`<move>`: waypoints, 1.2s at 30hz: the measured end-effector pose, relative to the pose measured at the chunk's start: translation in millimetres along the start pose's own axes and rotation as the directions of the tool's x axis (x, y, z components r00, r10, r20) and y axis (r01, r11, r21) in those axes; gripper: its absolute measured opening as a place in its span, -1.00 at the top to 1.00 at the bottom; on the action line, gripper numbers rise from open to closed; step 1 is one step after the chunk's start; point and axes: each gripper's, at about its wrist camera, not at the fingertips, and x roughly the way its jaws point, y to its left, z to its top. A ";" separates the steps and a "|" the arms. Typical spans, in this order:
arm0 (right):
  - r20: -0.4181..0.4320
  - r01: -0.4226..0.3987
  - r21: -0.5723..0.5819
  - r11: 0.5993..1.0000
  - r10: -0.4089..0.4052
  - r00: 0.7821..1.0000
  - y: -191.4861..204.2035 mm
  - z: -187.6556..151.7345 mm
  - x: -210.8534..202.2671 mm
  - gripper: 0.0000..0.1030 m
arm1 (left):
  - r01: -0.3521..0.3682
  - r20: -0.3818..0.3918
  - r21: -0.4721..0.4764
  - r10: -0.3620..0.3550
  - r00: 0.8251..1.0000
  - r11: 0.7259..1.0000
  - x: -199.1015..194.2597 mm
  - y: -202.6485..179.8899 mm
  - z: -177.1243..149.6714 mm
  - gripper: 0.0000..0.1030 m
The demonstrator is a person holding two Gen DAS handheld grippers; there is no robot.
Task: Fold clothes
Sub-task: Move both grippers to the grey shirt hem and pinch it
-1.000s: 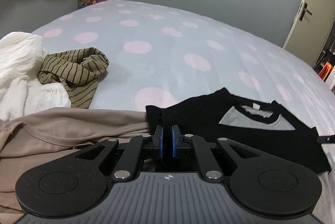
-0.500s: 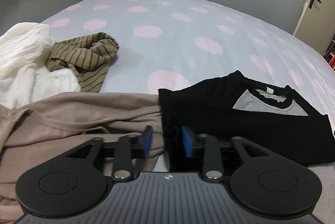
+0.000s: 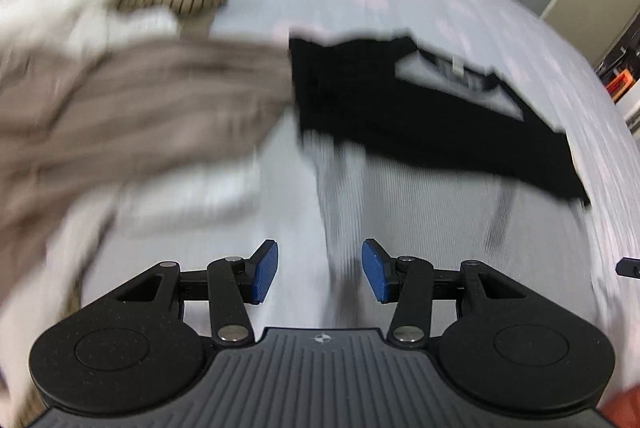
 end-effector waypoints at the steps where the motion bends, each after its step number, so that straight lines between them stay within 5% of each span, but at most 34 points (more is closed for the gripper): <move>1: -0.014 -0.008 0.001 1.000 0.008 1.000 2.3 -9.2 -3.5 0.26 | 0.003 -0.034 -0.004 -0.003 0.999 1.000 -1.4 0.1 -7.6 0.14; 6: -0.092 -0.055 0.054 0.997 0.060 0.994 5.7 -47.7 -7.4 0.24 | -0.016 -0.144 0.002 0.016 0.989 1.000 -12.3 0.0 -35.3 0.14; 11: -0.181 -0.066 0.057 0.996 0.075 0.981 7.5 -70.8 -1.8 0.24 | -0.026 -0.295 -0.001 0.025 0.955 1.000 -6.5 -0.5 -47.1 0.14; 20: -0.312 -0.083 0.003 0.997 0.080 0.947 19.6 -83.7 9.4 0.26 | -0.093 -0.362 0.146 0.140 0.921 0.985 -1.7 -23.8 -62.2 0.15; 24: -0.347 -0.085 -0.017 0.996 0.073 0.935 23.9 -85.7 14.6 0.27 | -0.099 -0.360 0.157 0.150 0.921 0.983 -2.3 -24.6 -66.6 0.21; 31: -0.327 -0.064 -0.042 0.997 0.047 0.944 28.4 -88.4 8.3 0.87 | -0.117 -0.330 0.186 0.175 0.928 0.975 -7.2 -28.0 -73.7 0.84; 36: -0.260 -0.050 -0.047 0.998 0.037 0.965 27.0 -91.0 -6.5 0.89 | -0.094 -0.271 0.146 0.131 0.953 0.985 -19.1 -22.2 -74.7 0.95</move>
